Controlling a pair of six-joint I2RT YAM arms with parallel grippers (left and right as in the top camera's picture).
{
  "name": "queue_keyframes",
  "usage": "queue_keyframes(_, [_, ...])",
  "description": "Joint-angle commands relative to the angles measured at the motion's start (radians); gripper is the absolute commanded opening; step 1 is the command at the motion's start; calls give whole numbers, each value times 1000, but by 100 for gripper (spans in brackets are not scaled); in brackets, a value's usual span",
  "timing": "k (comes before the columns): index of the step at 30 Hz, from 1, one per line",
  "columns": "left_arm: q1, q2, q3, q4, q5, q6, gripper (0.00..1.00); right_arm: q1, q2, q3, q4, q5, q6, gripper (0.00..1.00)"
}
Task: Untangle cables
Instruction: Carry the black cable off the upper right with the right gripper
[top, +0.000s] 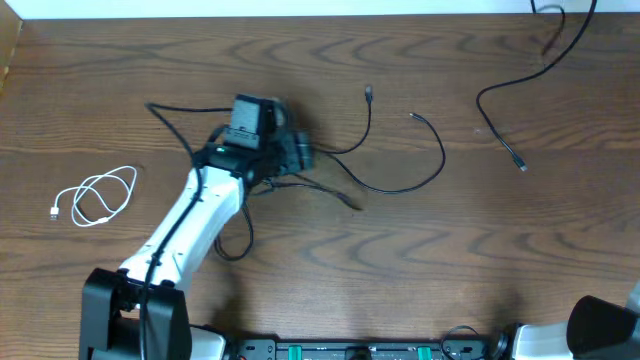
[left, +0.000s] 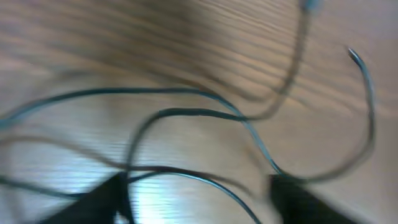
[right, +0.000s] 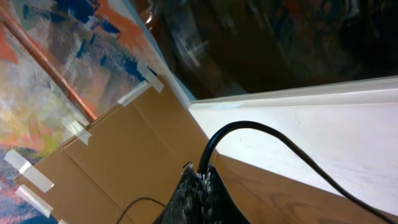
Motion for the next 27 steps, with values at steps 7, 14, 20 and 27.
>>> queue_keyframes(7, [-103, -8, 8, 39, 77, 166, 98, 26, -5, 16, 3, 18, 1, 1])
queue_keyframes(14, [-111, -130, 10, 42, 119, 390, 98, 27, -5, 16, 3, 19, -3, 1])
queue_keyframes(20, [-111, -228, 9, 41, 169, 525, 98, 26, -5, 16, 2, 19, -23, 1])
queue_keyframes(27, [-111, -235, 9, 8, 166, 525, 98, 24, -5, 16, -204, 108, -248, 1])
